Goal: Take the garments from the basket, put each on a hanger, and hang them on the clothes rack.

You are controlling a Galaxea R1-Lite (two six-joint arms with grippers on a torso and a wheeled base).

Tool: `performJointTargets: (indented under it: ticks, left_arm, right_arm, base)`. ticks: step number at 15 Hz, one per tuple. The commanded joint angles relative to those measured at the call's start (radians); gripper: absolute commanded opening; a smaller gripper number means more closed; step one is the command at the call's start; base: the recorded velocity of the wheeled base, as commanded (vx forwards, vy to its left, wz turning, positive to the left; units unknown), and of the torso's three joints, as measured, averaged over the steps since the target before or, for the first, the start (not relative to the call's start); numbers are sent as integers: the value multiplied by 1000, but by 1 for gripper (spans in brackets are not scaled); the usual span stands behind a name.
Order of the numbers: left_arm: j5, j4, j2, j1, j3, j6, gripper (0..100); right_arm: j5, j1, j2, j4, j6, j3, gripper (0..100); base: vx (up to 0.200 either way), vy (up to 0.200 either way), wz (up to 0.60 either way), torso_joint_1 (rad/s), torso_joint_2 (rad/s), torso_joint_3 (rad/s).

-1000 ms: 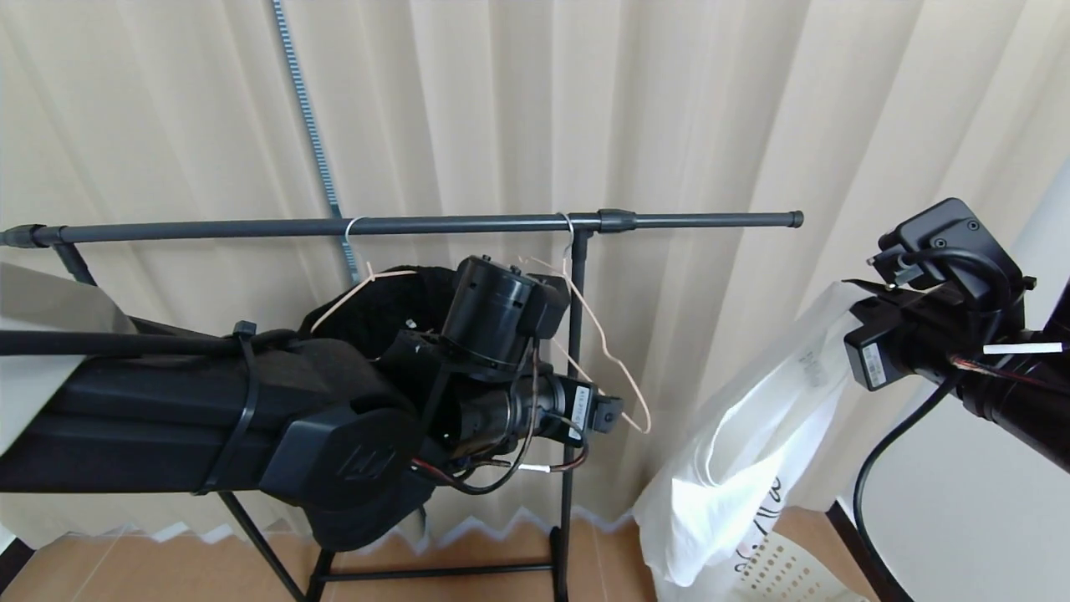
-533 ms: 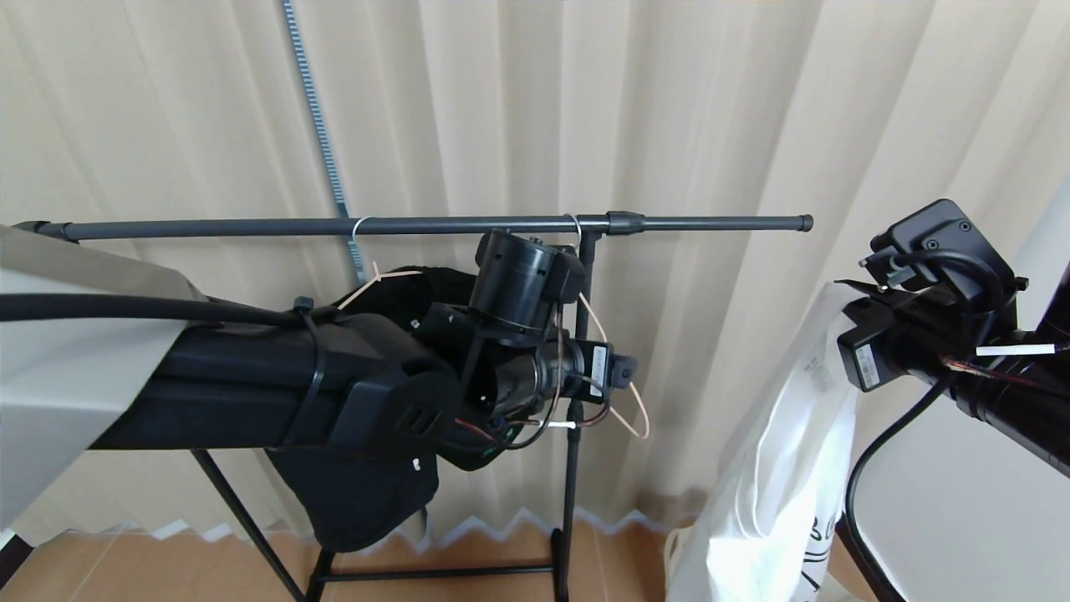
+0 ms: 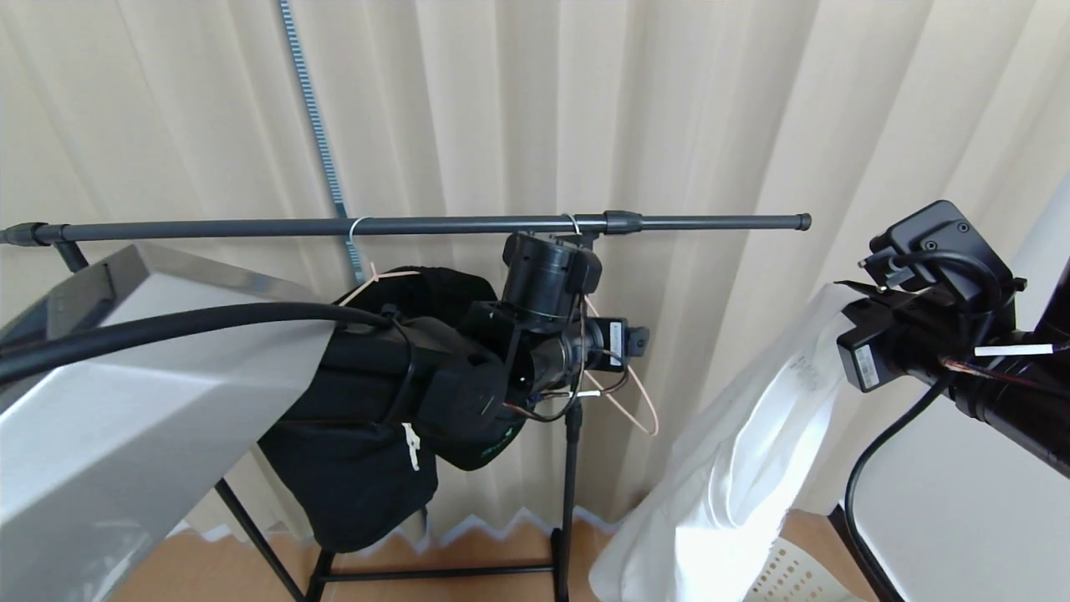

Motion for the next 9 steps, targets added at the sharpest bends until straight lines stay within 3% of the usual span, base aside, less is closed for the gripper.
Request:
performJointTargets:
  ticks: [1, 9]
  left_arm:
    - [2, -26, 85, 13, -40, -1, 100]
    - [2, -54, 176, 56, -129, 5, 100]
  right_arm:
    - [0, 1, 5, 1, 0, 1, 0]
    - [1, 1, 10, -1, 0, 1, 0]
  base:
    - [0, 0, 0, 0, 0, 0]
    - [0, 0, 0, 0, 0, 0]
